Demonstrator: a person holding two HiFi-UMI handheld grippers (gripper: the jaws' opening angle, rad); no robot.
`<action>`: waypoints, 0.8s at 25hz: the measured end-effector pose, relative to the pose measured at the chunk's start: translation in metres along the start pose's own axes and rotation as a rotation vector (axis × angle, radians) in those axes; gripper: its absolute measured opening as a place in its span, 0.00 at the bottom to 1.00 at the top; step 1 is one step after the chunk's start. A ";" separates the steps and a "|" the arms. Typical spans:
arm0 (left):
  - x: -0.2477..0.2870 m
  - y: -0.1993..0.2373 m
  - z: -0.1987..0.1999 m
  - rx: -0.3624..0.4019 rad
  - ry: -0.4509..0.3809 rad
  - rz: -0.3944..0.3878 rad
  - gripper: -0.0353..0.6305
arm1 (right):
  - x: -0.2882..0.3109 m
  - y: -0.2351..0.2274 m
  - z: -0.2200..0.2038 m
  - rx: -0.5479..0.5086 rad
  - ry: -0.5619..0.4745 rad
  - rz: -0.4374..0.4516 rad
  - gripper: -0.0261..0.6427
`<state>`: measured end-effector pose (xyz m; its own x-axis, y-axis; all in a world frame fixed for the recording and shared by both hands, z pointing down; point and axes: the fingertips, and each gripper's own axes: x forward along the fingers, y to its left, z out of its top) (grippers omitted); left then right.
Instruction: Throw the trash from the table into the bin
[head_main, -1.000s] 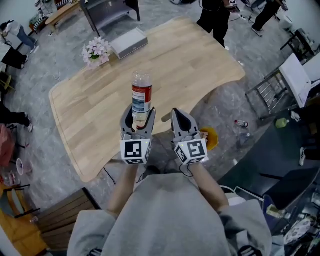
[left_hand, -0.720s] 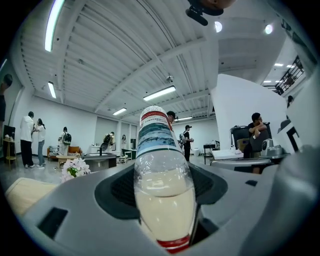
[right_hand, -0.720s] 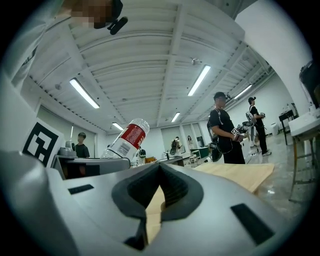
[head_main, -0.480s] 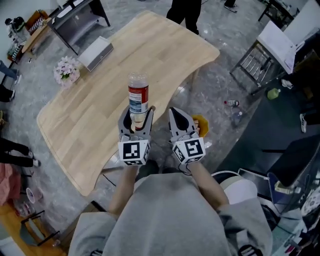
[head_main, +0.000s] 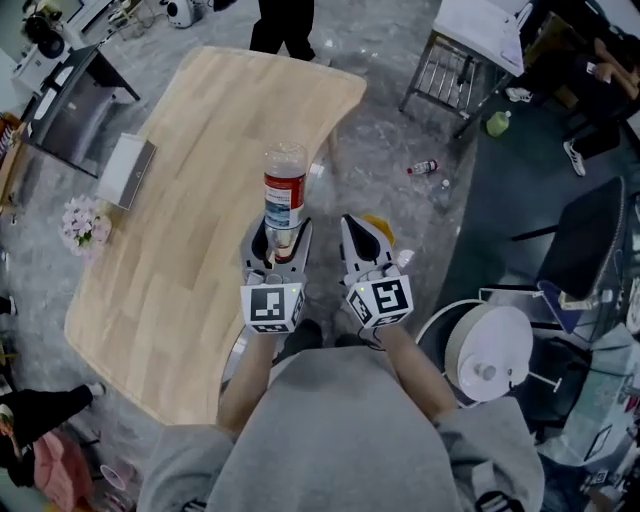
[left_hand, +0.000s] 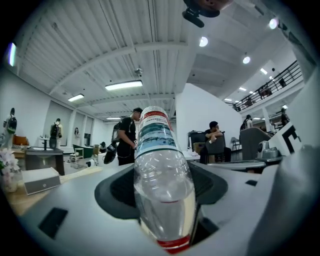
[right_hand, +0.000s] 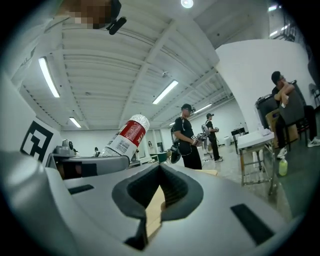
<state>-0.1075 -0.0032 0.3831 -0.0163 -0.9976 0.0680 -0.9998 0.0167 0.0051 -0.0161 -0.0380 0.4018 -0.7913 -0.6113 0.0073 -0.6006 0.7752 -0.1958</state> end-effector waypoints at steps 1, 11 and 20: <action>0.006 -0.003 0.000 -0.002 -0.002 -0.034 0.49 | 0.000 -0.005 0.001 -0.003 -0.004 -0.032 0.04; 0.031 -0.051 -0.013 -0.029 0.013 -0.310 0.48 | -0.040 -0.040 -0.003 -0.003 -0.020 -0.316 0.04; 0.042 -0.101 -0.044 -0.046 0.069 -0.426 0.49 | -0.077 -0.073 -0.018 0.013 -0.006 -0.424 0.04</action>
<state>-0.0068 -0.0434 0.4291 0.4001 -0.9090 0.1170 -0.9157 -0.3913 0.0914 0.0869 -0.0443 0.4332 -0.4741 -0.8765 0.0836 -0.8712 0.4532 -0.1889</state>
